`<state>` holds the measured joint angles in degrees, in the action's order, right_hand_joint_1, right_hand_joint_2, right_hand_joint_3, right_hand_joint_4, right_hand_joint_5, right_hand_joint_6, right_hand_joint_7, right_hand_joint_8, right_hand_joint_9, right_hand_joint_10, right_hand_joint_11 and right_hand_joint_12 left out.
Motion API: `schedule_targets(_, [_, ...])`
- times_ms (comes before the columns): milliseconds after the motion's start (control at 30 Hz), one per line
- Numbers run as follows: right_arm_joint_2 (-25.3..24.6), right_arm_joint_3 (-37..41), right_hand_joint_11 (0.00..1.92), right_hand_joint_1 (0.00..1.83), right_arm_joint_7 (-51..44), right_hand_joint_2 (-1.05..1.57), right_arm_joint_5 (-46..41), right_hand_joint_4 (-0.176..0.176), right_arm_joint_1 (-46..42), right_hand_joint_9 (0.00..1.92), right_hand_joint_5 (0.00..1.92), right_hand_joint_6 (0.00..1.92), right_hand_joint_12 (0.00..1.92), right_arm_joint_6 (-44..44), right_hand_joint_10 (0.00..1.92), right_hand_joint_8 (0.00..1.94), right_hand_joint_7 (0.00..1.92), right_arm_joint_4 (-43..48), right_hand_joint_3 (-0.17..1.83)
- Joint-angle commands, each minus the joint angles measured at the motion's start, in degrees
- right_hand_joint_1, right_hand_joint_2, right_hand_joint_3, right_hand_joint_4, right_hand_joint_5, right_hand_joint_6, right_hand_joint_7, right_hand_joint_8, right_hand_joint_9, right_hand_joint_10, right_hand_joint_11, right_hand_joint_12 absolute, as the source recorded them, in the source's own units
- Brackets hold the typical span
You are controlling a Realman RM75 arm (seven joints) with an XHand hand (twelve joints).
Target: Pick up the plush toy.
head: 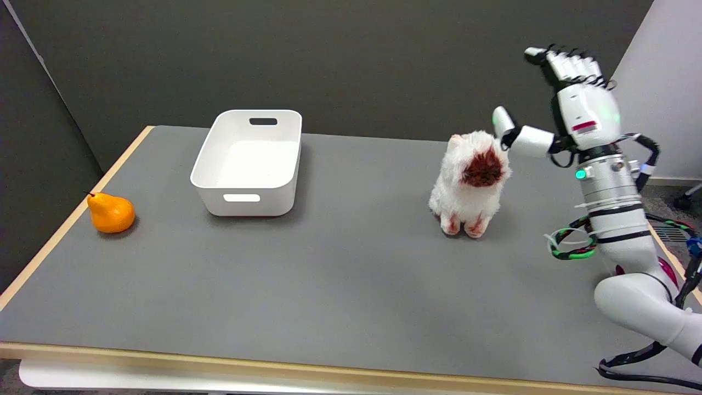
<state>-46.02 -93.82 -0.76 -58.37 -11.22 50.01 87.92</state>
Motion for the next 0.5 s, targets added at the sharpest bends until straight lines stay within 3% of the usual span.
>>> schedule_targets(33, [-4.8, -9.5, 0.00, 0.35, -3.5, 0.59, -1.2, -0.034, 4.4, 0.09, 0.20, 0.47, 1.05, -15.4, 0.72, 0.43, 0.23, -1.5, 0.93])
schedule_targets(300, [-6.3, -8.3, 0.00, 0.33, 1.4, 0.59, -3.6, -0.035, 8.9, 0.11, 0.20, 0.47, 1.06, -16.3, 0.73, 0.44, 0.24, -12.5, 0.93])
schedule_targets(500, [-5.9, -11.6, 0.00, 0.33, 6.8, 0.59, -3.6, -0.034, 18.0, 0.11, 0.20, 0.47, 1.06, -17.7, 0.73, 0.44, 0.24, -21.2, 0.93])
